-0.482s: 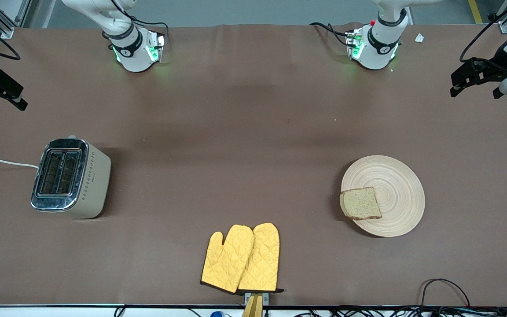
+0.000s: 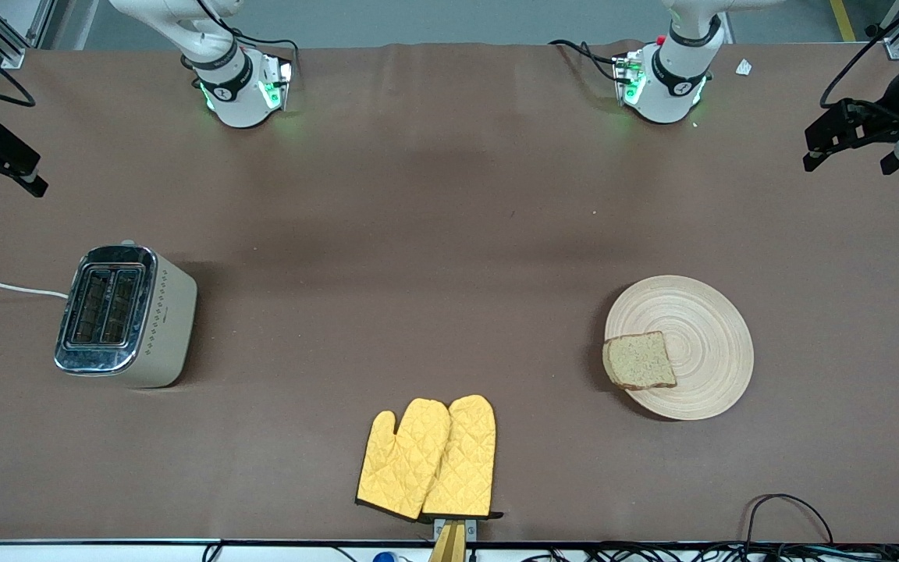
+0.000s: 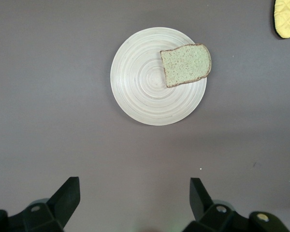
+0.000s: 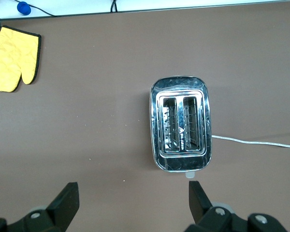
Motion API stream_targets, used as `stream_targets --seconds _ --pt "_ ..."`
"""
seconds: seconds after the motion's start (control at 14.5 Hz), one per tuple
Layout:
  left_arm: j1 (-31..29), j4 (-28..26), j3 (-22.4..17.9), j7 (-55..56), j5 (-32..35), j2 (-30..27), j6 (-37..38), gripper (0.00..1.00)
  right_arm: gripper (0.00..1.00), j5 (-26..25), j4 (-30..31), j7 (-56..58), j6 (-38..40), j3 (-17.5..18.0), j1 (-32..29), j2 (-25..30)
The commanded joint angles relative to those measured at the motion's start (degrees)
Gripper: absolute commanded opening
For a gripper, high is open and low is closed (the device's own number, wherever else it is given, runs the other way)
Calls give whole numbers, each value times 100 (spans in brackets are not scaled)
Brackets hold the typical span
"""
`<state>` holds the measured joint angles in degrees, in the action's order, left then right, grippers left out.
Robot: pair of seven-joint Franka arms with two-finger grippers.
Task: Move plate and put bread in toaster
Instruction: 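Move the left gripper toward the wooden plate's rim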
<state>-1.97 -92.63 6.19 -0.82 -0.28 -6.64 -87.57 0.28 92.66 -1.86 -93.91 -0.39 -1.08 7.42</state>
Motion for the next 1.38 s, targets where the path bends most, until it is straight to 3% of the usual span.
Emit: stream_targets --seconds 0.0,0.28,0.41,1.03,1.31 --pt "-294 192 -21 -190 -663 495 21 100 100 86 51 28 -66 -13 11 23" --pt "-778 219 -30 -208 -1465 839 -84 100 100 86 51 28 -66 -13 3 23" --pt "-849 219 -30 -217 -1484 1014 -233 100 100 86 51 28 -66 -5 3 23" --pt "-1025 219 -30 -1709 -2204 2227 -788 100 100 86 51 28 -75 -5 12 31" --pt "-1481 219 -30 -2772 -2713 2780 -876 100 100 86 51 28 -66 -5 12 31"
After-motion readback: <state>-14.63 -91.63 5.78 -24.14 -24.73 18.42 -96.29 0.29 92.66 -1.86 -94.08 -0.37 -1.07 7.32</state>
